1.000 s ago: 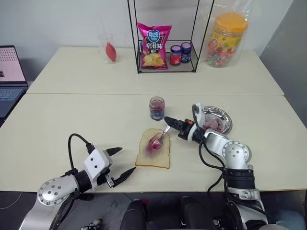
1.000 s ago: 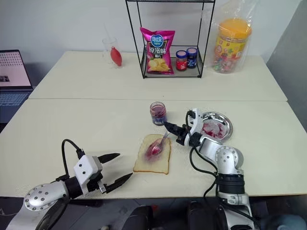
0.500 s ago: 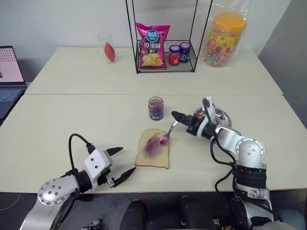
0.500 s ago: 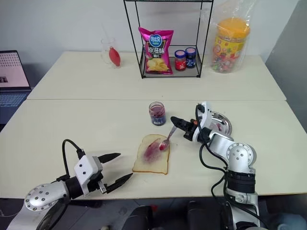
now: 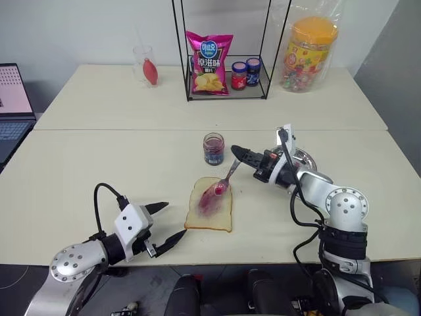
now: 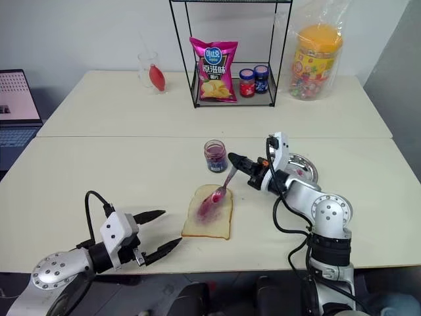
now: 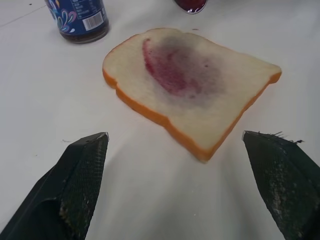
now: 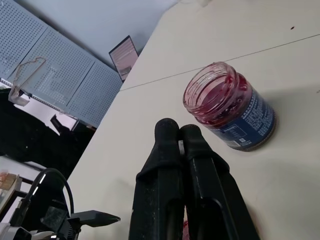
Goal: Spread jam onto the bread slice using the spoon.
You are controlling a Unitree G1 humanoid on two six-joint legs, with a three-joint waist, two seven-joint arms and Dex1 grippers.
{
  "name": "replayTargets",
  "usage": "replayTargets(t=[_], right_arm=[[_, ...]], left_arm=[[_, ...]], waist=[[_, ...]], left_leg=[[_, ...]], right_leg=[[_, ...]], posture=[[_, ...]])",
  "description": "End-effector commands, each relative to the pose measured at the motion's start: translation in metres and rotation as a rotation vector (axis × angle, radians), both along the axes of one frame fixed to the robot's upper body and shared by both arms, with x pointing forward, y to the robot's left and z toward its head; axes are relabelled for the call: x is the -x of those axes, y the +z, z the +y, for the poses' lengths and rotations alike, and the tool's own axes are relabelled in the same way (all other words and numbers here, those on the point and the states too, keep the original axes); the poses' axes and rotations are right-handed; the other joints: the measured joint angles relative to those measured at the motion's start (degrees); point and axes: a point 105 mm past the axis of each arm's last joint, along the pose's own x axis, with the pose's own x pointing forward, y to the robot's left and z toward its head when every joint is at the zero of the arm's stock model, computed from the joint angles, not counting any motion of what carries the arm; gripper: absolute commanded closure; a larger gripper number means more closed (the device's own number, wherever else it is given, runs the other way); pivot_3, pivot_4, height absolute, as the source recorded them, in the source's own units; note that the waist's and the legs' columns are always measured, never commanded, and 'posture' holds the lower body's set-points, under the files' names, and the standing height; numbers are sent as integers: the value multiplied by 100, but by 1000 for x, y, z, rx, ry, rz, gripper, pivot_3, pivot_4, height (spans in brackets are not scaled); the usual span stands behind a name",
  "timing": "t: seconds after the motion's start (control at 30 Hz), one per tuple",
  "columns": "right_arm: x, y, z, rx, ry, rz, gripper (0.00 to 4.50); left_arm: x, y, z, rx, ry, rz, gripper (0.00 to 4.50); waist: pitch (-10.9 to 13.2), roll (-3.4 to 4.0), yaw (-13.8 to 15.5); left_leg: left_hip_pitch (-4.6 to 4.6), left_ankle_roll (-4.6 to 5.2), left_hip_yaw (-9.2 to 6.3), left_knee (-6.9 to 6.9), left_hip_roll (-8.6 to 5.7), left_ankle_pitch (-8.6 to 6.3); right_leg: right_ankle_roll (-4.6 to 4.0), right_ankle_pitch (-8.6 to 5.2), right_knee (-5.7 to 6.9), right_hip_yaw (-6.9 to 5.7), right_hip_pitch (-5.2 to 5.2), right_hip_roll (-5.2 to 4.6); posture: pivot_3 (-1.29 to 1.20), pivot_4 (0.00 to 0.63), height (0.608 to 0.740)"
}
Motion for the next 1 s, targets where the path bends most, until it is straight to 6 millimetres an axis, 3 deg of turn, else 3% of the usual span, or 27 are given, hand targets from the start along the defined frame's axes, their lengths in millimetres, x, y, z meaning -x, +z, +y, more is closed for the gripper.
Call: replayTargets(t=[0.03, 0.2, 0.33, 0.43, 0.7, 0.8, 1.0], right_arm=[[9, 24, -1, -44, 33, -97, 4491], [14, 43, -16, -90, 24, -159, 4491], [3, 72, -67, -133, -174, -277, 4491], [-3, 90, -117, -124, -391, -364, 4491], [4, 85, -209, -1, -753, -422, 4491], [10, 81, -227, 23, -807, -421, 4491], [9, 66, -232, 41, -827, -380, 4491]], left_arm=[[0, 18, -3, 12, -22, -52, 0], [5, 34, -15, 56, -86, -34, 0], [4, 64, -38, 61, -230, -71, 0], [-12, 91, -63, 137, -276, -145, 0], [-28, 107, -107, 130, -416, -148, 0], [-30, 108, -119, 130, -457, -163, 0], [-32, 99, -129, 138, -472, -148, 0]], waist=[[0, 0, 0], [0, -1, 15], [5, 1, 60], [8, 10, 106], [5, 5, 96], [7, 10, 79], [8, 12, 50]], left_leg=[[0, 0, 0, 0, 0, 0], [-3, 0, 0, 1, -1, 0], [-6, 0, -4, 2, -1, 0], [-2, 0, 0, 5, -5, 0], [-7, 2, 12, 2, -7, 0], [-4, 3, 12, 1, -7, 0], [0, 3, 19, 7, -8, 1]], right_leg=[[0, 0, 0, 0, 0, 0], [0, 0, -2, 0, 0, -1], [1, 1, -1, -4, -2, 0], [6, 3, -4, 1, 3, 0], [21, 11, -9, 15, 2, 1], [20, 10, -6, 17, 1, 4], [21, 10, -4, 30, 3, 5]], posture=[[0, 150, 740], [0, 150, 740], [0, 150, 740], [0, 150, 740], [0, 150, 740], [0, 150, 740], [0, 150, 740]])
